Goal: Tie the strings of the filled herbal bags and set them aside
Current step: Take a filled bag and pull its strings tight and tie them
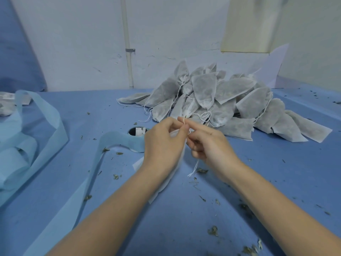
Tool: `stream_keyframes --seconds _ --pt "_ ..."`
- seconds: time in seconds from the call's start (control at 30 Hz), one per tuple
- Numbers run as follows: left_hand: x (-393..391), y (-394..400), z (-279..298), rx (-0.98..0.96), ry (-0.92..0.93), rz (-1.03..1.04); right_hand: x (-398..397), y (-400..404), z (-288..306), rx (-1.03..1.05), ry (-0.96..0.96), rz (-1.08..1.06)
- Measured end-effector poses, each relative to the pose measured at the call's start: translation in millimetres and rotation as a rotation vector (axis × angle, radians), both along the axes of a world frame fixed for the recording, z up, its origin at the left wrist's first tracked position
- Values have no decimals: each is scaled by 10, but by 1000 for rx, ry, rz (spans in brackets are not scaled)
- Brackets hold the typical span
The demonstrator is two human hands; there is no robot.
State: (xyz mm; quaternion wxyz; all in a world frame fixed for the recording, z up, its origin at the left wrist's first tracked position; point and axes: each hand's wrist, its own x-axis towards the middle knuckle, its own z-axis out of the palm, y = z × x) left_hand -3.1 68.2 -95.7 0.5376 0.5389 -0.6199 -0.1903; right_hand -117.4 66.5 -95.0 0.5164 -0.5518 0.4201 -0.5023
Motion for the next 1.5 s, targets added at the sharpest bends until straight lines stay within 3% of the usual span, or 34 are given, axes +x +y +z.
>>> stream_keyframes --seconds 0.07,0.2,0.33,0.5,0.73,0.83,0.93,1.07,1.27,1.37,1.5 --pt "-14 10 -22 -20 -61 40 5 7 0 -26 85 -9" --pt "-45 16 -83 -71 -185 103 7 25 -28 -240 484 -167" --pt "-75 21 -89 -96 -167 100 48 22 -71 -377 600 -277" --pt "-40 9 -84 -30 -38 110 27 6 -72 -333 505 -324" --pt "8 12 -42 61 217 48 -57 -35 -56 -69 247 -119" --pt "22 1 -49 68 332 -25 -116 -65 -33 32 77 -19" --pt "15 28 -45 76 397 -187 -169 -107 -26 107 37 -6" --pt "40 63 -25 48 256 -299 -255 -128 29 129 85 -36" --pt "50 74 -33 -101 -154 -82 -272 -121 65 184 -32 -10" --pt "37 71 -44 -150 -173 -22 -243 -116 63 181 -119 10" --pt "17 63 -67 -98 -93 -3 -223 -81 30 32 89 -51"
